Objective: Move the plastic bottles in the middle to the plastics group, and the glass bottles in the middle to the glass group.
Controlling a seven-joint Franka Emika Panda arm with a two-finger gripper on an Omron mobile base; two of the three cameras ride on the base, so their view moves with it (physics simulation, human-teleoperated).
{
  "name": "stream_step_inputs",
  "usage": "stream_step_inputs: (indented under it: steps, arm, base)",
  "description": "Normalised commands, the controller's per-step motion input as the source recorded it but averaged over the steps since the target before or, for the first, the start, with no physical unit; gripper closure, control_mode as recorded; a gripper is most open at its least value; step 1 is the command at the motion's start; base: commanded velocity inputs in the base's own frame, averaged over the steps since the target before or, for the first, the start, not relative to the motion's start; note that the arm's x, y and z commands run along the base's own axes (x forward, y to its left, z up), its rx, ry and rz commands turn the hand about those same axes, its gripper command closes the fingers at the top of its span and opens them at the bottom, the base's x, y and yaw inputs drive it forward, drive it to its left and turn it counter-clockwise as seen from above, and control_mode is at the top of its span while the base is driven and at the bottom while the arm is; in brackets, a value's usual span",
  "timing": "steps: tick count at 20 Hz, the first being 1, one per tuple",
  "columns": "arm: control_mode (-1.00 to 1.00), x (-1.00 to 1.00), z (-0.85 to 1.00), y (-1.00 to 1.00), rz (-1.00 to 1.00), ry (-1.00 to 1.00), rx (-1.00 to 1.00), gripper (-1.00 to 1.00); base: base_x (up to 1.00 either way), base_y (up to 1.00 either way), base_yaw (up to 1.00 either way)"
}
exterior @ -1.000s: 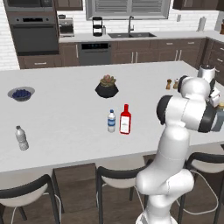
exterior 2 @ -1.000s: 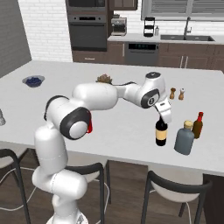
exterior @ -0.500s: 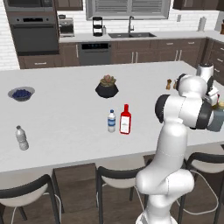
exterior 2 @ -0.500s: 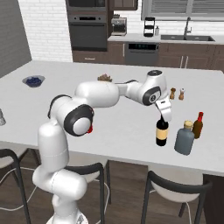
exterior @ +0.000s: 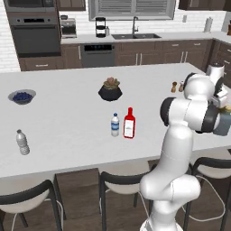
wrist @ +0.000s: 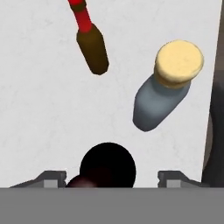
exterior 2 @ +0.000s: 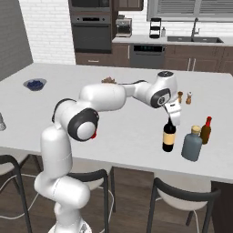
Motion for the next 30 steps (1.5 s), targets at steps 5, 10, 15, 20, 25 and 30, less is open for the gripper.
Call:
stream_step_inputs:
  steps: [5, 10, 15, 20, 25, 30]
  arm:
    - [-1.00, -0.11, 0.37, 0.01, 0.04, -0.02, 0.04, -1.00]
    - [-1.00, -0.31, 0.45, 0.46, 0.14, -0.02, 0.00, -1.00]
    - [-1.00, -0.50, 0.22, 0.90, 0.23, -0.01, -0.10, -1.00]
    - [-1.00, -0.42, 0.02, 1.00, 0.23, 0.00, -0.10, -1.00]
    - [-1.00, -0.26, 0.00, 1.00, 0.23, 0.00, -0.03, -1.00]
    - [-1.00, -0.16, 0.00, 1.00, 0.28, 0.00, 0.00, -1.00]
  base:
    - [0.00, 0.00, 0.00]
    - [0.00, 0.00, 0.00]
    - [0.00, 0.00, 0.00]
    - [0.00, 0.00, 0.00]
    - [0.00, 0.00, 0.00]
    - [0.00, 0.00, 0.00]
